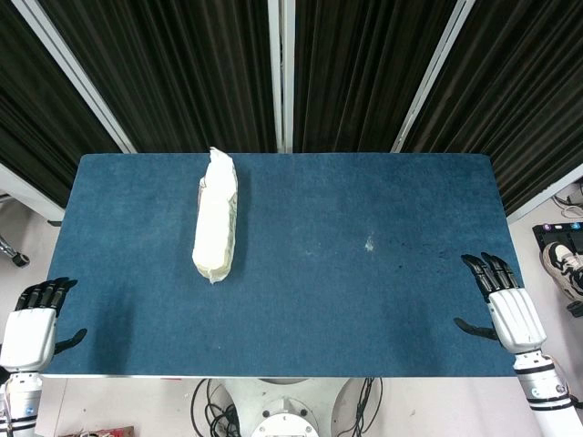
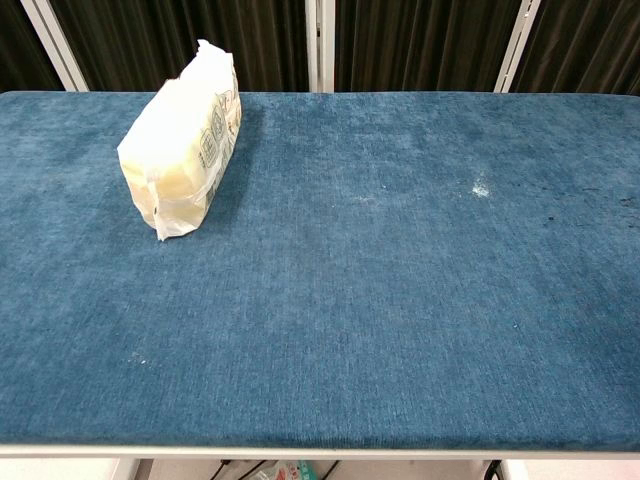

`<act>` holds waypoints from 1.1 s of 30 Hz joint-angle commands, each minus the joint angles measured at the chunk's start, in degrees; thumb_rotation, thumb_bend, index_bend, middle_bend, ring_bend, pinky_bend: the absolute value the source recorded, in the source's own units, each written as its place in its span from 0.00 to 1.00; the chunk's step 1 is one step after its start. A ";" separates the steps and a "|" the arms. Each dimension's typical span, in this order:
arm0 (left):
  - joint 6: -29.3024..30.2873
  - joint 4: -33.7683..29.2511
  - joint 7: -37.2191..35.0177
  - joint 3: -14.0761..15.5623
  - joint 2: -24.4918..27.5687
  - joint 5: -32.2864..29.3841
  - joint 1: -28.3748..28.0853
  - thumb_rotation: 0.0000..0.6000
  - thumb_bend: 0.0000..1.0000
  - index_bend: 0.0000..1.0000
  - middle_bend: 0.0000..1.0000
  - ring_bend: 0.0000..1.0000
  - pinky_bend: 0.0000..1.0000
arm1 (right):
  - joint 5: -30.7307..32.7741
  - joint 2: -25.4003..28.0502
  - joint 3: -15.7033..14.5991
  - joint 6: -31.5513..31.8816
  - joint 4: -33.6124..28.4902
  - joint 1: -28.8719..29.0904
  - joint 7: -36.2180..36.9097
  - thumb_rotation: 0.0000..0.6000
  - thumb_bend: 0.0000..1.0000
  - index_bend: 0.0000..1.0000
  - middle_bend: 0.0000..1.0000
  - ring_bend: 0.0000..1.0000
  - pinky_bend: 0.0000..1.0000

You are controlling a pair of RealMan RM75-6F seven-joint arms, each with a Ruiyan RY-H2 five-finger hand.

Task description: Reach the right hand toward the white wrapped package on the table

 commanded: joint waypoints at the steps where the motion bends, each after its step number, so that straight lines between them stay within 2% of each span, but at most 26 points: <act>1: -0.11 0.01 -0.03 0.00 -0.04 -0.08 -0.03 1.00 0.00 0.21 0.20 0.17 0.19 | -0.07 -0.03 -0.03 -0.07 0.01 0.04 -0.04 1.00 0.00 0.00 0.10 0.00 0.08; 9: -0.11 -0.09 -0.06 0.27 -0.19 -0.17 0.20 1.00 0.00 0.21 0.20 0.17 0.19 | -1.80 0.46 0.23 -2.13 -0.63 2.24 -0.48 1.00 0.00 0.00 0.10 0.00 0.08; 14: 0.59 0.21 -0.69 0.51 -0.38 0.26 0.62 1.00 0.00 0.21 0.20 0.17 0.19 | -5.49 1.49 2.75 -10.71 -3.63 11.01 -3.19 1.00 0.00 0.00 0.10 0.00 0.08; 18: 1.44 0.70 -1.50 0.98 -0.40 0.32 1.51 1.00 0.00 0.21 0.20 0.17 0.19 | -5.50 -0.14 7.27 -22.22 -5.34 21.91 -4.16 1.00 0.00 0.00 0.10 0.00 0.09; 21: 2.16 1.13 -2.20 1.32 -0.29 0.18 2.35 1.00 0.00 0.21 0.20 0.17 0.19 | -3.14 -3.53 11.30 -32.95 -4.68 31.33 -7.01 1.00 0.01 0.00 0.09 0.00 0.09; 24: 2.98 1.53 -2.93 1.59 -0.12 -0.06 3.30 1.00 0.00 0.21 0.20 0.17 0.19 | 0.57 -9.40 15.42 -43.59 -1.37 41.53 -11.27 1.00 0.01 0.00 0.09 0.00 0.09; 28: 3.85 1.80 -3.65 1.78 0.13 -0.58 4.44 1.00 0.00 0.21 0.20 0.17 0.19 | 3.89 -18.10 18.74 -52.11 6.65 52.40 -16.65 1.00 0.01 0.00 0.09 0.00 0.09; 33: 4.77 2.16 -4.68 1.95 0.45 -1.61 5.97 1.00 0.00 0.21 0.20 0.17 0.19 | 5.90 -28.45 20.78 -56.62 18.65 62.98 -20.22 1.00 0.01 0.00 0.08 0.00 0.09</act>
